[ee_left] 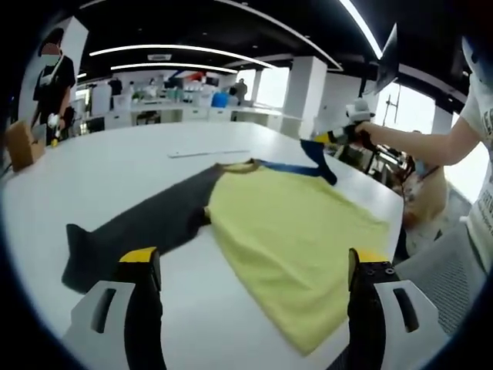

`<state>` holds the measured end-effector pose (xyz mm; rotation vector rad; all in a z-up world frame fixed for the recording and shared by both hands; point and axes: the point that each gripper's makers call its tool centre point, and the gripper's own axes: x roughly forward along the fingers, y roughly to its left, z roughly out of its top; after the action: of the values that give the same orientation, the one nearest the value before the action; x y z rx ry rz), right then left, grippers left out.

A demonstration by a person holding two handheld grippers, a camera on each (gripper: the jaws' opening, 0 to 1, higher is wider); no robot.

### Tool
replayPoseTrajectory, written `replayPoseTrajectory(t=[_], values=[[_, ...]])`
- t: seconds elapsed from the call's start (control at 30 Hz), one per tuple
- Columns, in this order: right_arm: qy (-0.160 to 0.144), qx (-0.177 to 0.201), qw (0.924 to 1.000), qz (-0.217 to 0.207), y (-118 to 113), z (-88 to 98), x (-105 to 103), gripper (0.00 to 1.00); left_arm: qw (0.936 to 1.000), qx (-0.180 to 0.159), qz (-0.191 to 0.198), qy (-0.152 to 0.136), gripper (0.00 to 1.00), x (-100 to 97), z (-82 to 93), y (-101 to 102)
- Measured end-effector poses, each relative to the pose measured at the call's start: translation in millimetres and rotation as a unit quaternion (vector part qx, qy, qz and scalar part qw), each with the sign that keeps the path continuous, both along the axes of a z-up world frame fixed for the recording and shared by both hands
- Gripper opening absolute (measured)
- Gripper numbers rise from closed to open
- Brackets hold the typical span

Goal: Fold the garment on the visible template until the final outline fits inside the template.

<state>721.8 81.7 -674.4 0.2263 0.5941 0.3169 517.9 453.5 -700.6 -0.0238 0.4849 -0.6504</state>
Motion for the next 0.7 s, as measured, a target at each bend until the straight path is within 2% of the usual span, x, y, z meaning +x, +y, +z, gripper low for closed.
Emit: replayPoseTrajectory(t=[0.7], values=[[0.000, 0.031, 0.9989, 0.034, 54, 4.1, 14, 0.00, 0.9999, 0.004, 0.011, 0.007, 0.98, -1.1, -3.1, 7]])
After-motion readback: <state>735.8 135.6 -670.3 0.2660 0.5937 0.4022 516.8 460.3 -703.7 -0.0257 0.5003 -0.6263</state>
